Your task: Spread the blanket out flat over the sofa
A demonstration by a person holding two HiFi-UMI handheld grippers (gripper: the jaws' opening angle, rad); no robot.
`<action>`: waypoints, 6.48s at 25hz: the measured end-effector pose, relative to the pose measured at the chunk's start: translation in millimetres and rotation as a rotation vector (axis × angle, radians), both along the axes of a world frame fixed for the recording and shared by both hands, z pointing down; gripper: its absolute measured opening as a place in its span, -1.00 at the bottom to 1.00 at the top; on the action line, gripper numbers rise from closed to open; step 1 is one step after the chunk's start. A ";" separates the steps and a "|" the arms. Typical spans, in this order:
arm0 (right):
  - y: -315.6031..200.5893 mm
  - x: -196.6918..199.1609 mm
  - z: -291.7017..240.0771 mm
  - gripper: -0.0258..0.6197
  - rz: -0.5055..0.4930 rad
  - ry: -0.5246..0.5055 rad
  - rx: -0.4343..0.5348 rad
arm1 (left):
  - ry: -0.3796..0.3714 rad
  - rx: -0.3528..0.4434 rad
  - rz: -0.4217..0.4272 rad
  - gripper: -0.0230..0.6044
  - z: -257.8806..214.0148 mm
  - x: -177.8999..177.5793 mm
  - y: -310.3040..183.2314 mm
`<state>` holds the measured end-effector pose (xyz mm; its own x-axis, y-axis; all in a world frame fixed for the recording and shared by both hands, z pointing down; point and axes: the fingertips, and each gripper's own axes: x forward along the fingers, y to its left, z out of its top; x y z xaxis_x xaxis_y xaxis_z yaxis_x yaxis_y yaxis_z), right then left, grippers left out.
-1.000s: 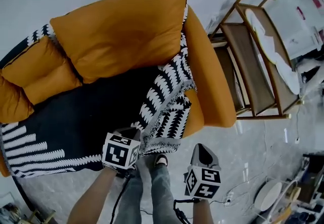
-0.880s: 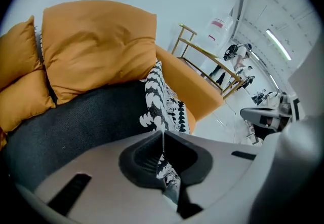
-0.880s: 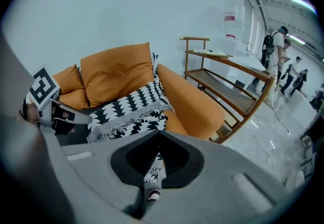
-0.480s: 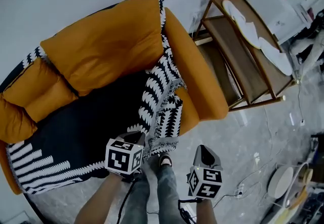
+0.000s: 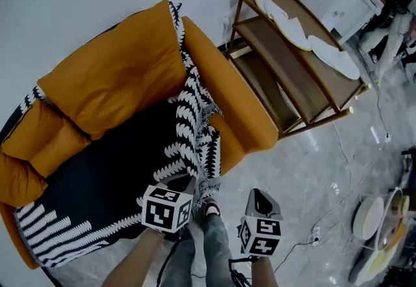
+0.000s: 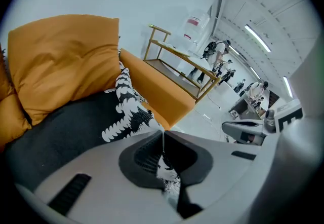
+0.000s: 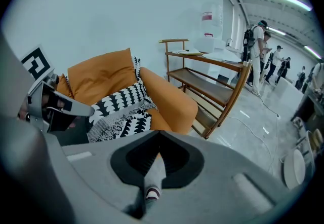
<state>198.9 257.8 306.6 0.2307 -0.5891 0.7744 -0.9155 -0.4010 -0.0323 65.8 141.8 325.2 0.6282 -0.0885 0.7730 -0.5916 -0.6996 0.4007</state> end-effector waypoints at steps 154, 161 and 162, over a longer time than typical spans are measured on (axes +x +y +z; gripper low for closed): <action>-34.4 87.8 -298.4 -0.91 -0.029 0.131 0.307 | 0.121 0.395 -0.347 -0.85 -300.9 -82.7 -60.5; -50.3 58.3 -343.6 -0.91 -0.090 0.195 0.373 | 0.164 0.538 -0.399 -0.89 -351.2 -117.6 -84.6; -52.3 53.9 -348.0 -0.91 -0.095 0.201 0.379 | 0.170 0.546 -0.406 -0.89 -355.5 -121.3 -85.9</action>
<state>252.8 205.5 -41.4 0.2860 -0.8488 0.4447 -0.9509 -0.3089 0.0221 -55.5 55.9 -30.3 0.5714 -0.6897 0.4448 -0.8092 -0.5639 0.1652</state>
